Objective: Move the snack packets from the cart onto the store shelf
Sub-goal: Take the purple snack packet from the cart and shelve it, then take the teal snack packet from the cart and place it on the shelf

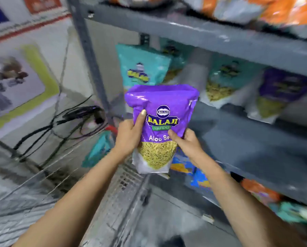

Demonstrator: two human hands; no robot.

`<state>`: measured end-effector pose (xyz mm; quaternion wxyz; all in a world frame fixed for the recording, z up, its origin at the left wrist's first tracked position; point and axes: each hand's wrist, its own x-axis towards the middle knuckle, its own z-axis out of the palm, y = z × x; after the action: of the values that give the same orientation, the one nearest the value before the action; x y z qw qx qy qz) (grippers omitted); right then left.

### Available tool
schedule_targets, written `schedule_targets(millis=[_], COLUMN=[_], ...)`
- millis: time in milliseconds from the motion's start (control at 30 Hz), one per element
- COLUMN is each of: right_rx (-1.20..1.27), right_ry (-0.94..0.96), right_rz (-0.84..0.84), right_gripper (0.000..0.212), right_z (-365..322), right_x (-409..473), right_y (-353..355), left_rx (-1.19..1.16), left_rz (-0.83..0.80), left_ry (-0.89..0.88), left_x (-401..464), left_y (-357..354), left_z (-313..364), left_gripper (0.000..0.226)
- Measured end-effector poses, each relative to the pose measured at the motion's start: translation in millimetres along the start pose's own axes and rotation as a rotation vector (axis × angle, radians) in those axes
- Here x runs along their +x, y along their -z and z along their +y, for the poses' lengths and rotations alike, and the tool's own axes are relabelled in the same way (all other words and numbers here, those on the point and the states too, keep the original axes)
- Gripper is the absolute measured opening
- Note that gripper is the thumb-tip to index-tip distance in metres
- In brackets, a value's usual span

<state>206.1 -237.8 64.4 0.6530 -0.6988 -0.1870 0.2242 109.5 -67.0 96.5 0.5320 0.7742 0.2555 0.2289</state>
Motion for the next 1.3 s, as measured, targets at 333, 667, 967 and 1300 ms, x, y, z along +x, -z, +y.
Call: schedule_targets(millis=[333, 667, 967, 1300], right_rx=[-0.094, -0.324, -0.271, -0.470], right_ry=[0.129, 0.099, 0.217, 0.396], right_rz=[0.459, 0.707, 0.967, 0.545], right_gripper=[0.045, 0.022, 0.096, 0.068], right_z=[-30.0, -0.5, 5.8, 13.5], right_x=[-53.8, -71.2, -82.9, -49.5], right_y=[242.6, 366.3, 303.0, 71.2], left_rx=[-0.170, -0.288, -0.244, -0.101], left_rz=[-0.436, -0.563, -0.563, -0.153], left_ry=[-0.134, -0.029, -0.146, -0.003], left_x=[-8.4, -23.0, -20.0, -7.9], left_y=[-234.1, -389.1, -354.4, -126.5], left_z=[108.6, 127.6, 118.8, -9.3], left_gripper=[0.052, 0.059, 0.029, 0.028])
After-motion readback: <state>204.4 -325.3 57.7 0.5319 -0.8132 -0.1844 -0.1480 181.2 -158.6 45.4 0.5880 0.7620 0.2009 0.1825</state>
